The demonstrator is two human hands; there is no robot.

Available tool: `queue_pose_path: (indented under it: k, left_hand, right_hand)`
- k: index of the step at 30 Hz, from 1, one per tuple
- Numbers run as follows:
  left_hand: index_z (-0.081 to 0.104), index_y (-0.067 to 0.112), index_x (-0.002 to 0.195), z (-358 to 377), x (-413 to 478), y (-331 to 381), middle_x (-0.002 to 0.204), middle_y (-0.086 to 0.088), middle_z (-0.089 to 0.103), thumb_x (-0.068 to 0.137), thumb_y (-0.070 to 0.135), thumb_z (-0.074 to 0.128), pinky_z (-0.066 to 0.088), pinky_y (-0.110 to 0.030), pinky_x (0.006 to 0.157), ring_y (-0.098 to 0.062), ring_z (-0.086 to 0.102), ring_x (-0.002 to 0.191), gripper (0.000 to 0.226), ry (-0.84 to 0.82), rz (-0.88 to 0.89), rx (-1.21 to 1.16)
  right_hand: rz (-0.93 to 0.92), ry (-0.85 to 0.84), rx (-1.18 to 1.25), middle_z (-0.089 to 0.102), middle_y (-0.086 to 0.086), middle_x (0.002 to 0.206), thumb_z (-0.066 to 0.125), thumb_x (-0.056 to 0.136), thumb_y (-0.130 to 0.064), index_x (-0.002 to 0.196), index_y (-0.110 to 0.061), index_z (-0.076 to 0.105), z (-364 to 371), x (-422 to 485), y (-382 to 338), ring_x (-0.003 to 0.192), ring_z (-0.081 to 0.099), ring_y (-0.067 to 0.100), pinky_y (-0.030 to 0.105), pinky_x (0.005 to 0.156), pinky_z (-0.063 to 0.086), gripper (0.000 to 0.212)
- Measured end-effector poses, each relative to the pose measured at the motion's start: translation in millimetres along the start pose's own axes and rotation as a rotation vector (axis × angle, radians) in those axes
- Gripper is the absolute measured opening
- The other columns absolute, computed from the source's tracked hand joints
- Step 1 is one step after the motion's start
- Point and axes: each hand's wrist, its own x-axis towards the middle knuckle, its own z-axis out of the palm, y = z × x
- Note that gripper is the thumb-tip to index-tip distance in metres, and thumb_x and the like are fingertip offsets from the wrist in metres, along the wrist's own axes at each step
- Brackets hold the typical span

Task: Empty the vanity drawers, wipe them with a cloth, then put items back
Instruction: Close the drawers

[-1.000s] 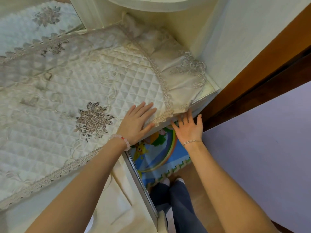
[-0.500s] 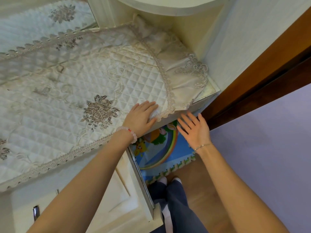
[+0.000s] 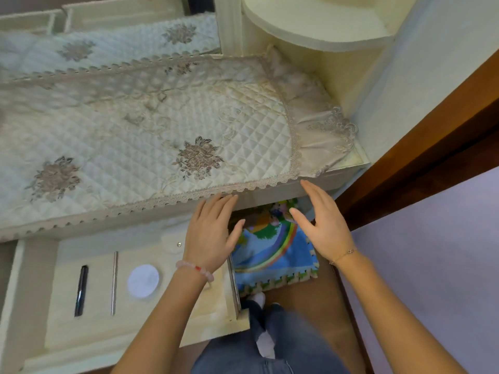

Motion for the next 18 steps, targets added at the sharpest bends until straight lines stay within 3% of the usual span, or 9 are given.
queue_pose_path:
  k: [5, 12, 18]
  left_hand:
    - [0.055, 0.008, 0.126, -3, -45, 9, 0.126, -0.009, 0.059, 0.092, 0.043, 0.039, 0.032, -0.045, 0.106, -0.029, 0.05, 0.123, 0.051, 0.052, -0.169, 0.031]
    - [0.056, 0.008, 0.124, -5, -102, 32, 0.124, -0.008, 0.06, 0.09, 0.041, 0.037, 0.036, -0.047, 0.104, -0.028, 0.051, 0.122, 0.051, 0.17, -0.382, 0.032]
    - [0.058, 0.007, 0.122, -10, -156, 31, 0.121, -0.01, 0.062, 0.089, 0.039, 0.043, 0.035, -0.046, 0.102, -0.03, 0.054, 0.119, 0.048, 0.259, -0.594, 0.062]
  right_hand:
    - [-0.132, -0.176, -0.118, 0.016, -0.006, 0.155, 0.04, 0.09, -0.053, 0.148, -0.024, 0.014, 9, -17, -19, 0.143, 0.01, 0.01, 0.032, 0.117, 0.016, 0.07]
    - [-0.355, -0.342, -0.134, 0.015, -0.007, 0.155, 0.028, 0.085, -0.063, 0.148, -0.025, 0.013, 25, -27, -36, 0.143, 0.006, 0.008, 0.026, 0.115, 0.007, 0.074]
    - [-0.494, -0.441, -0.151, 0.016, -0.005, 0.155, 0.039, 0.09, -0.054, 0.148, -0.023, 0.013, 50, -27, -59, 0.144, 0.008, 0.011, 0.03, 0.117, 0.01, 0.071]
